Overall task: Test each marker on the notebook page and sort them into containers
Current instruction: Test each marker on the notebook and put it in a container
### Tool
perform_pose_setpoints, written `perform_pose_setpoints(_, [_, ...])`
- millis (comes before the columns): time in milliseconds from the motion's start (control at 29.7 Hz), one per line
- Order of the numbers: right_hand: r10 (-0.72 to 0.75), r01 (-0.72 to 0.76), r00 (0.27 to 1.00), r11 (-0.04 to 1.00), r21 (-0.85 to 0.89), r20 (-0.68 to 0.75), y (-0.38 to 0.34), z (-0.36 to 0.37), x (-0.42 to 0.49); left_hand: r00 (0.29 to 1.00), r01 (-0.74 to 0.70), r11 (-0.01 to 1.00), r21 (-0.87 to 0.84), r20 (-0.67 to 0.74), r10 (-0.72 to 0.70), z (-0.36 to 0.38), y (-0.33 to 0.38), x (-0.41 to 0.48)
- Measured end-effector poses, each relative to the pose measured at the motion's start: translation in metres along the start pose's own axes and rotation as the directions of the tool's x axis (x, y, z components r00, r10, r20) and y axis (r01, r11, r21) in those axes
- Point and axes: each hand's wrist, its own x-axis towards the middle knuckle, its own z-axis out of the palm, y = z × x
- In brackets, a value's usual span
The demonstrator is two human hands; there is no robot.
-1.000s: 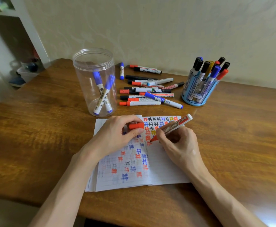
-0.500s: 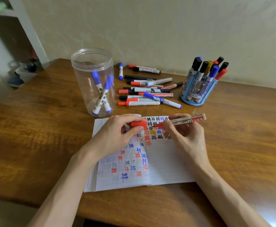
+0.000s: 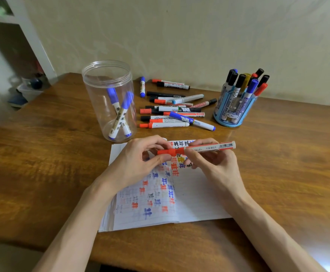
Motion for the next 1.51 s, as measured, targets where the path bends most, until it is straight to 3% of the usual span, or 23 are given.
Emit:
perform_pose_setpoints(134, [0.049, -0.048, 0.996, 0.999, -0.018, 0.081, -0.001, 0.000, 0.000, 1.000, -0.014, 1.000, -0.003, 0.010, 0.014, 0.000, -0.001, 0.000])
perform_pose_setpoints(235, [0.201, -0.239, 0.959, 0.953, 0.189, 0.199, -0.004, -0.007, 0.005, 0.999, -0.028, 1.000, -0.009, -0.023, 0.028, -0.003, -0.001, 0.000])
perform_pose_setpoints(303, [0.241, -0.281, 0.943, 0.946, 0.160, 0.231, -0.007, -0.013, 0.008, 0.998, -0.032, 0.999, -0.038, -0.047, 0.030, -0.005, 0.000, 0.000])
perform_pose_setpoints(504, [0.047, 0.013, 0.973, 0.966, -0.258, 0.227, -0.001, -0.022, 0.007, 0.997, -0.004, 1.000, -0.030, -0.076, 0.001, -0.001, 0.002, -0.001])
perform_pose_setpoints(975, [-0.102, 0.153, 0.963, 0.969, -0.193, 0.250, 0.014, -0.019, 0.011, 0.982, -0.030, 0.998, -0.055, -0.190, 0.019, 0.011, 0.004, -0.002])
perform_pose_setpoints(1110, [-0.099, 0.160, 0.955, 0.966, -0.205, 0.280, 0.014, -0.021, 0.013, 0.990, -0.022, 0.999, -0.050, -0.141, 0.015, 0.007, 0.004, -0.001])
perform_pose_setpoints(1210, [-0.126, 0.178, 0.956, 0.967, -0.180, 0.266, 0.009, -0.019, 0.019, 0.989, -0.053, 0.988, -0.142, -0.145, 0.032, -0.001, 0.010, 0.004])
perform_pose_setpoints(1345, [-0.167, 0.222, 0.954, 0.953, -0.209, 0.251, 0.007, -0.012, 0.026, 0.970, -0.113, 0.958, -0.264, -0.239, 0.048, -0.007, 0.022, 0.007])
perform_pose_setpoints(1513, [-0.135, 0.262, 0.943, 0.865, -0.427, 0.305, 0.001, -0.006, 0.041, 0.903, -0.182, 0.917, -0.356, -0.430, 0.013, -0.029, 0.043, 0.018])
